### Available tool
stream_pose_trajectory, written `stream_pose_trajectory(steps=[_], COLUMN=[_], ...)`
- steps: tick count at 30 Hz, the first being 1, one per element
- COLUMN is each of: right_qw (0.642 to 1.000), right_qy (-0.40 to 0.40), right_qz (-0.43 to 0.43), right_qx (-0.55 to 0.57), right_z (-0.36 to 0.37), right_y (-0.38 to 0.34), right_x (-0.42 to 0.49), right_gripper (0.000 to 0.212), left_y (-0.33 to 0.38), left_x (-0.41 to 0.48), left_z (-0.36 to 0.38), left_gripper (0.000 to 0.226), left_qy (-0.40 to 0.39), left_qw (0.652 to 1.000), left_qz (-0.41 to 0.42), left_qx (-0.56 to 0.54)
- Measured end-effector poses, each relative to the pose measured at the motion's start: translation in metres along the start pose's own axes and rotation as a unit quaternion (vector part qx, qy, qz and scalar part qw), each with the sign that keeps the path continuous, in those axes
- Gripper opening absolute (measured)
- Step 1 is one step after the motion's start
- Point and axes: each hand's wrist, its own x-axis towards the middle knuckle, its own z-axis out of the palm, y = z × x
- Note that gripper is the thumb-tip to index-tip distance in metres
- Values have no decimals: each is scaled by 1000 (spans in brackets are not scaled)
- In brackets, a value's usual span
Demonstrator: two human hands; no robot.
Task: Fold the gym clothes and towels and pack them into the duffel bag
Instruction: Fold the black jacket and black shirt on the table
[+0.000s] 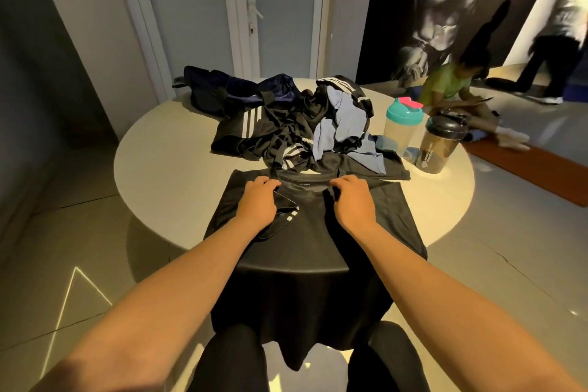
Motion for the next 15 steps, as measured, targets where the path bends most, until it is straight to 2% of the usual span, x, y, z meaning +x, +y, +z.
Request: stream_pose_trajectory(steps=[4,7,8,10,11,12,15], right_qw=[998,997,996,992,990,988,986], right_qy=[-38,-49,-56,-94,-112,-126,-154], right_qz=[52,66,74,88,91,89,64], right_qx=[-19,2,9,8,1,-4,-4], right_z=[-3,1,3,4,4,3,2], right_y=[30,37,39,38,37,35,29], right_x=[16,29,35,46,51,56,63], right_gripper=[13,17,27,61,69,69,46], left_y=[17,25,25,26,26,27,31], left_x=[19,34,40,50,55,57,61], left_z=[-1,-2,-3,-4,-3,-3,1], left_gripper=[64,76,79,86,89,90,80], left_qy=[-18,-61,-76,-100,-104,-105,-105], left_qw=[996,991,989,986,986,986,986], left_qz=[-58,-93,-100,-108,-109,-111,-115], left_qx=[60,80,83,75,69,64,60])
